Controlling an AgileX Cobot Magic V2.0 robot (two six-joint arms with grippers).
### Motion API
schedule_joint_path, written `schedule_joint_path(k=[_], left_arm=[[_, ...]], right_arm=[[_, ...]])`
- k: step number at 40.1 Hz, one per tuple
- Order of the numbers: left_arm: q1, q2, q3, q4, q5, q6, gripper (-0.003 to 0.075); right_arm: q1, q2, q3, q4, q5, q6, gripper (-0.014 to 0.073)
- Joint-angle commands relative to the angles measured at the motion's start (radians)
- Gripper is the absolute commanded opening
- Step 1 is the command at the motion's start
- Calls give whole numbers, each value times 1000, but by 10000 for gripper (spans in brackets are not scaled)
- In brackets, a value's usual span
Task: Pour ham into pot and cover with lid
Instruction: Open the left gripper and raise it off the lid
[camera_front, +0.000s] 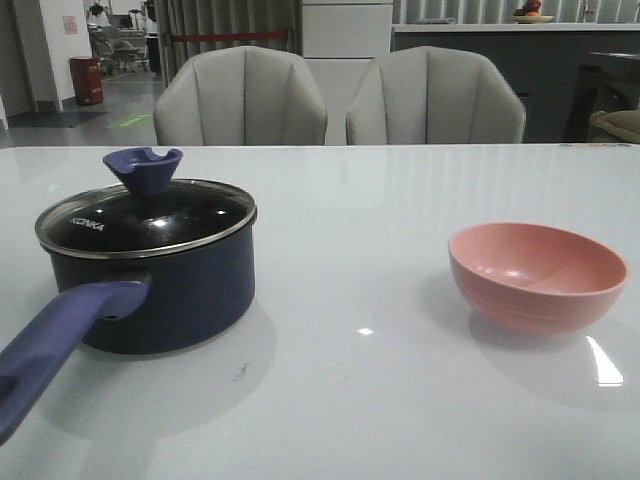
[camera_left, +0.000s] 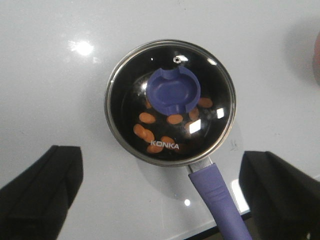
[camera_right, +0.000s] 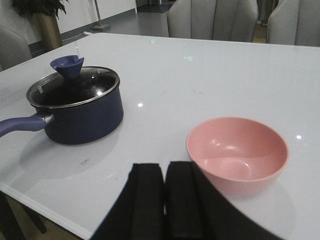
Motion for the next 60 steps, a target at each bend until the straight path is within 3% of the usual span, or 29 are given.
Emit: schedule_joint_path(k=[1,19,33,38,44,48,60], left_arm=[[2,-142,79,2,-98,4,658],[2,-751,686,-36,-525,4,658],[2,-1291,1035,-17,-674,4,651],[2,-1351,1106,-15,-692,4,498],[2,-1332,1112,-7,-740,4,111],[2,-1332,1112,-6,-747,4,144],[2,-1332,1115,-6,-739,4,132]], right_arm=[[0,9,-26,2,-79,-8,146],[0,9,-26,2,-79,-8,146],[0,9,-26,2,-79,-8,146],[0,9,-26,2,-79,-8,146],[0,9,-26,2,-79,-8,146],[0,9,-26,2,-79,-8,146],[0,9,-26,2,-79,-8,146]])
